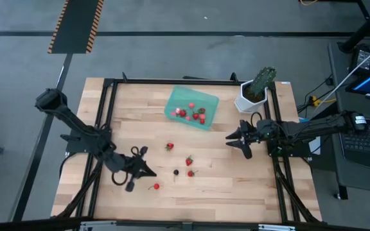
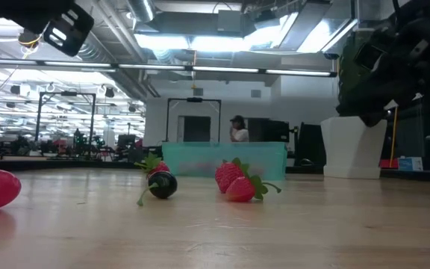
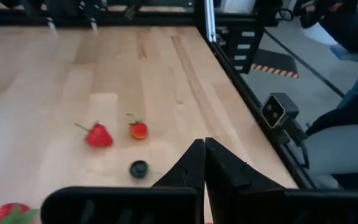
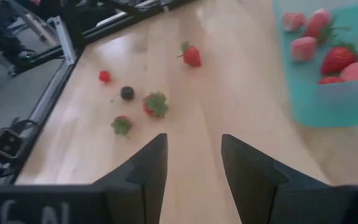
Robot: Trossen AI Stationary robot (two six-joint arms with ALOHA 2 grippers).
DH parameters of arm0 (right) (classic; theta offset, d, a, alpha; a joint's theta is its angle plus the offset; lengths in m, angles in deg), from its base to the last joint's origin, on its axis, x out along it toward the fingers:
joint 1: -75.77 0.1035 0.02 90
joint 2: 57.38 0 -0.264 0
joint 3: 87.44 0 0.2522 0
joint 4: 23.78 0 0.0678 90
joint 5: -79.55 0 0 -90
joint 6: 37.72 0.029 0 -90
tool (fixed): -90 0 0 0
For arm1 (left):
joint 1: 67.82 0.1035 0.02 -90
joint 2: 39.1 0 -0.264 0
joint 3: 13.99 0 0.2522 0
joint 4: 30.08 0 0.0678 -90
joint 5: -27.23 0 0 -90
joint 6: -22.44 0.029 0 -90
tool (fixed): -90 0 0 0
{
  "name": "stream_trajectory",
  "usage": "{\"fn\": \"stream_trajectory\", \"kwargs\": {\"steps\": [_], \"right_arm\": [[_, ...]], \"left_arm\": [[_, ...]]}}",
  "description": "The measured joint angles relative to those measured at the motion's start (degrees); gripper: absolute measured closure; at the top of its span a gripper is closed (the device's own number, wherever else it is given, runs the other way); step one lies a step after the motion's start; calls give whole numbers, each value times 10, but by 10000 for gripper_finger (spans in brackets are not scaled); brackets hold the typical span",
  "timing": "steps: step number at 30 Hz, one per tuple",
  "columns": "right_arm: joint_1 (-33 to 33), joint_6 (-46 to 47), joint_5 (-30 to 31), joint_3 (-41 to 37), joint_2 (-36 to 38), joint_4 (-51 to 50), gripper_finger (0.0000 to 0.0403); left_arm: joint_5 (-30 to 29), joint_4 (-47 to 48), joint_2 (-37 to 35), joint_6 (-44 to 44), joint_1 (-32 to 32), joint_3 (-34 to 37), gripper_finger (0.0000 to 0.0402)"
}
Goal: Pick and placing Produce into tupperware
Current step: Put the red cherry into the light blue bin
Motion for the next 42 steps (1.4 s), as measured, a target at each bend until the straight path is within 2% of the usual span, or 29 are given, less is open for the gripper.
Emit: {"fn": "stream_trajectory", "kwargs": {"steps": [5, 15, 20, 25, 32, 42], "right_arm": [[26, 22, 1, 0, 0, 0, 249], [55, 35, 2, 0, 0, 0, 249], [55, 35, 2, 0, 0, 0, 249], [55, 35, 5, 0, 0, -1, 249], [55, 35, 9, 0, 0, -1, 249], [55, 33, 8, 0, 0, -4, 249]], "left_arm": [[-4, 43, 61, -18, -11, -59, 399], [-9, 247, 140, -125, -41, -186, 400], [20, 309, 170, -190, -38, -218, 397], [74, 359, 206, -232, -22, -249, 400], [133, 488, 263, -282, 2, -299, 400], [155, 490, 282, -249, 23, -304, 384]]}}
